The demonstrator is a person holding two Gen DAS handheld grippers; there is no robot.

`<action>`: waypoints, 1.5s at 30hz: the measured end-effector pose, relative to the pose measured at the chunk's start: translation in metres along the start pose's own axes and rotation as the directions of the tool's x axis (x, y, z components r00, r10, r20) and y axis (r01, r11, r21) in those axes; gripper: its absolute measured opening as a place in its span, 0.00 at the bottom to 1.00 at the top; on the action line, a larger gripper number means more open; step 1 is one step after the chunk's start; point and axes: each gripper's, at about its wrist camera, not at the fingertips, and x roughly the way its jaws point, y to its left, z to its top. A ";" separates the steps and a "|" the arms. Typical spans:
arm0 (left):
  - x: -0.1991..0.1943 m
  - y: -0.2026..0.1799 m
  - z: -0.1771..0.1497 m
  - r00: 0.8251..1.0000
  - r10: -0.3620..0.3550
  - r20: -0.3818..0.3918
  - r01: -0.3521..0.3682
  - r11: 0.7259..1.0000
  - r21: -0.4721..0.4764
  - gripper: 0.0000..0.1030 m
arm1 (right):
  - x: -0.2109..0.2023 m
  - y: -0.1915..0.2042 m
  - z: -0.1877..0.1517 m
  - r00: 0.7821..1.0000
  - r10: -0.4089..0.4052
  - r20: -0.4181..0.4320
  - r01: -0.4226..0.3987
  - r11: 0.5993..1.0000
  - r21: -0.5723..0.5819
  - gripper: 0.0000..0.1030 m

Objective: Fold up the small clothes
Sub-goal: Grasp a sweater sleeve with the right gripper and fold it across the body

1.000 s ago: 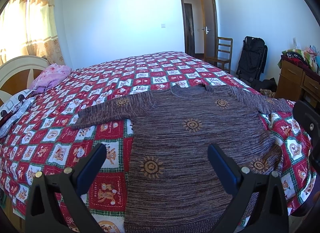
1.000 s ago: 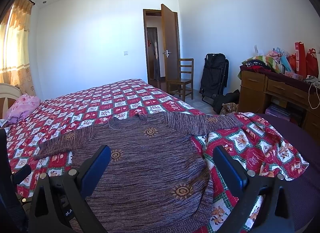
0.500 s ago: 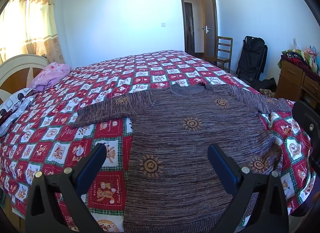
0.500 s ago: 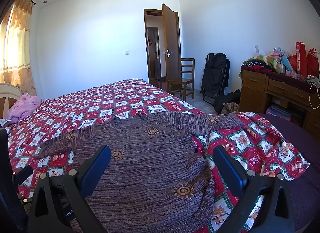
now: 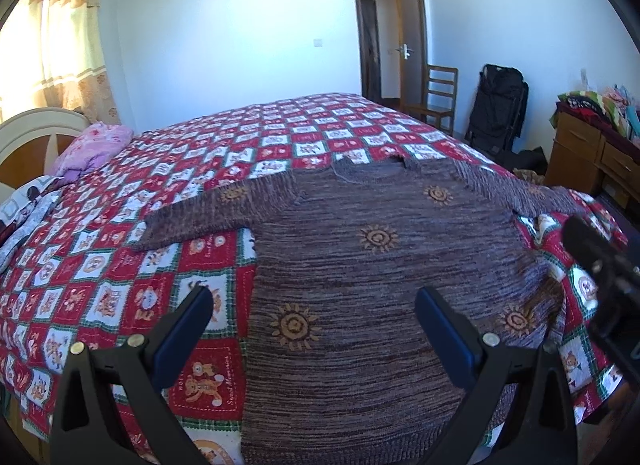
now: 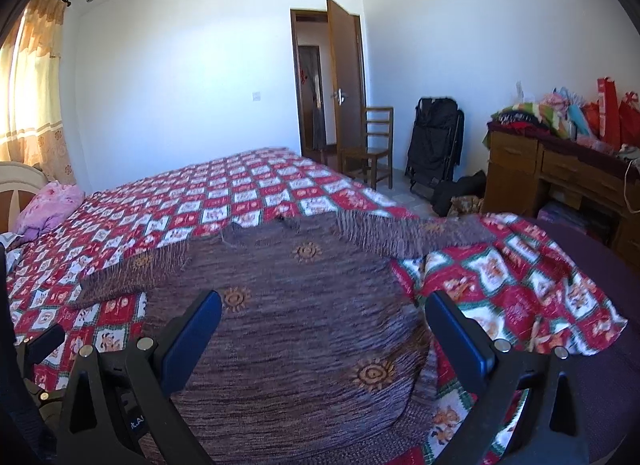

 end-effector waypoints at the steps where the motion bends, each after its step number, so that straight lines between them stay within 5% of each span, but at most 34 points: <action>1: 0.005 0.000 0.000 1.000 -0.009 -0.008 0.009 1.000 0.005 1.00 | 0.006 -0.001 -0.003 1.000 0.005 -0.017 -0.005 1.000 0.002 0.99; 8: 0.051 -0.004 0.002 0.993 -0.065 -0.094 0.069 0.997 0.041 1.00 | 0.040 -0.024 -0.010 1.000 0.006 -0.027 -0.006 1.000 0.002 0.99; 10: 0.060 -0.006 0.005 0.991 -0.085 -0.104 0.091 0.994 0.053 1.00 | 0.048 -0.045 -0.001 1.000 -0.007 -0.030 0.008 1.000 0.025 0.94; 11: 0.068 -0.008 0.009 0.989 -0.099 -0.110 0.106 0.992 0.064 1.00 | 0.052 -0.054 0.005 0.999 -0.005 -0.034 0.006 0.999 0.042 0.84; 12: 0.072 -0.008 0.013 0.988 -0.104 -0.112 0.112 0.991 0.070 1.00 | 0.057 -0.069 0.014 0.999 0.003 -0.043 0.000 0.998 0.068 0.71; 19: 0.104 -0.007 0.043 0.984 -0.134 -0.119 0.143 0.987 0.071 1.00 | 0.123 -0.206 0.084 0.987 -0.110 -0.113 0.141 0.939 0.313 0.64; 21: 0.111 -0.006 0.053 0.983 -0.139 -0.116 0.147 0.987 0.070 1.00 | 0.155 -0.244 0.098 0.986 -0.101 -0.134 0.144 0.919 0.367 0.48; 25: 0.128 -0.003 0.071 0.985 -0.132 -0.113 0.139 0.989 0.057 1.00 | 0.216 -0.298 0.107 0.974 -0.064 -0.218 0.165 0.859 0.484 0.45; 32: 0.159 0.000 0.079 0.976 -0.139 -0.171 0.143 0.990 0.011 1.00 | 0.291 -0.312 0.102 0.939 -0.089 -0.332 0.231 0.878 0.420 0.45; 40: 0.186 -0.005 0.067 0.956 -0.134 -0.263 0.135 0.991 -0.013 1.00 | 0.319 -0.304 0.091 0.899 -0.203 -0.387 0.314 0.917 0.248 0.45; 44: 0.189 -0.004 0.065 0.952 -0.138 -0.274 0.137 0.990 -0.022 1.00 | 0.316 -0.309 0.090 0.895 -0.196 -0.401 0.295 0.934 0.203 0.12; 45: 0.189 -0.002 0.065 0.951 -0.142 -0.274 0.140 0.990 -0.029 1.00 | 0.316 -0.310 0.090 0.897 -0.183 -0.403 0.288 0.933 0.217 0.12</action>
